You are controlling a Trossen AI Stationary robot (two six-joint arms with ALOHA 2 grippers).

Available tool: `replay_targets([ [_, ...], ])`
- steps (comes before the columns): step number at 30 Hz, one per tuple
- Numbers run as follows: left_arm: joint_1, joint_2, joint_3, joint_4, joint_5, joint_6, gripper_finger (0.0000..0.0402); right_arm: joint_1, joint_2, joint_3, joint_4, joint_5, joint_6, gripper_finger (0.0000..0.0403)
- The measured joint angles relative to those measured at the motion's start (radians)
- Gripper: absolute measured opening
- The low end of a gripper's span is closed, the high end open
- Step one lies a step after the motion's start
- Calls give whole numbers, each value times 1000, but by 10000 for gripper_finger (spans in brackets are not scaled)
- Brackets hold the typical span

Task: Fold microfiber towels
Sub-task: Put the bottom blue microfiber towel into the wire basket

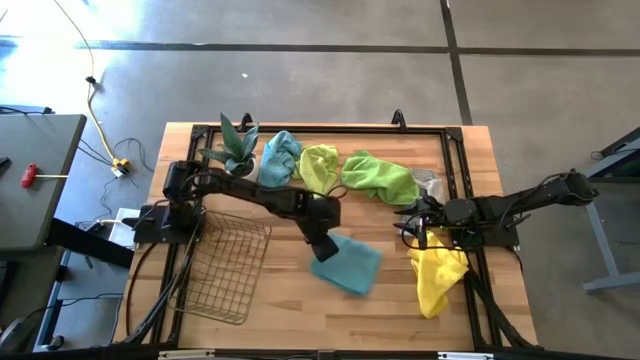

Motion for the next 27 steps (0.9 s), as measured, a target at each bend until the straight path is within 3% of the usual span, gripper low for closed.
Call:
replay_targets([
  [7, -6, -1, 226, -479, -80, 279, 0, 0, 0, 0, 0, 0, 0, 188],
  [13, -51, -2, 388, -796, -200, 502, 0, 0, 0, 0, 0, 0, 0, 188],
  [20, -165, -2, 519, -985, -444, 604, 0, 0, 0, 0, 0, 0, 0, 188],
  [27, -281, -9, 635, -1077, -655, 529, 0, 0, 0, 0, 0, 0, 0, 188],
])
